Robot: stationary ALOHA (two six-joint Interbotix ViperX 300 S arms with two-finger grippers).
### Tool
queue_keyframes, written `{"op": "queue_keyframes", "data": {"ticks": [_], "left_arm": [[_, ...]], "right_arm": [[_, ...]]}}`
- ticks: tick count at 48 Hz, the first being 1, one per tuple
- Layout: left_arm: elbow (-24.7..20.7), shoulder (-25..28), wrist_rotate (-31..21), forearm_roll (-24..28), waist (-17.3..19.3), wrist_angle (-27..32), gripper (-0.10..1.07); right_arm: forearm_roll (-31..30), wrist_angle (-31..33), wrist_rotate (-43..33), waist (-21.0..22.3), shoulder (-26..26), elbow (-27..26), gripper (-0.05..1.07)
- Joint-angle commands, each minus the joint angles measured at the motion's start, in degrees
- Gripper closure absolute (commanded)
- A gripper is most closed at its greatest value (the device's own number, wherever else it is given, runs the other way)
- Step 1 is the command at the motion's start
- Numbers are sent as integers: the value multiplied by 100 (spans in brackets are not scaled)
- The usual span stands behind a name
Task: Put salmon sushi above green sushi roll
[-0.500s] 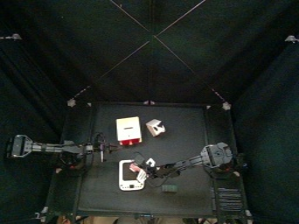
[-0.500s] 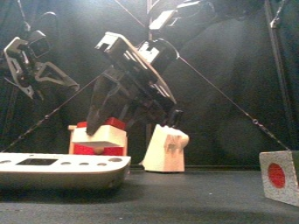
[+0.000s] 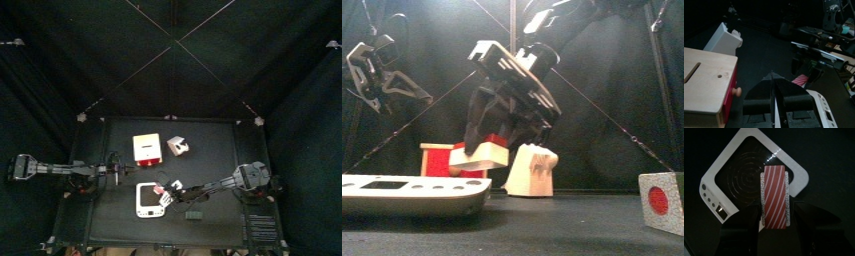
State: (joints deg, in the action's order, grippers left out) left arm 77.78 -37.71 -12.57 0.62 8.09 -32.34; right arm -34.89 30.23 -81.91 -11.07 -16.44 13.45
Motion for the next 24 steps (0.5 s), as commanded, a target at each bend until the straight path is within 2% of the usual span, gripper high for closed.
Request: {"op": "queue_keyframes", "data": {"ticks": [1, 11, 16, 24], "left_arm": [[-88, -9, 18, 44, 26, -35, 58], [-70, -62, 18, 167, 158, -26, 58], [-70, -97, 18, 255, 211, -35, 58], [-62, -158, 9, 334, 237, -35, 58]], "right_arm": [[123, 141, -18, 0, 466, 26, 34], [536, 422, -70, -53, 738, 290, 34], [571, 554, -448, -132, 835, 475, 34], [193, 773, -1415, -299, 1037, 817, 34]]}}
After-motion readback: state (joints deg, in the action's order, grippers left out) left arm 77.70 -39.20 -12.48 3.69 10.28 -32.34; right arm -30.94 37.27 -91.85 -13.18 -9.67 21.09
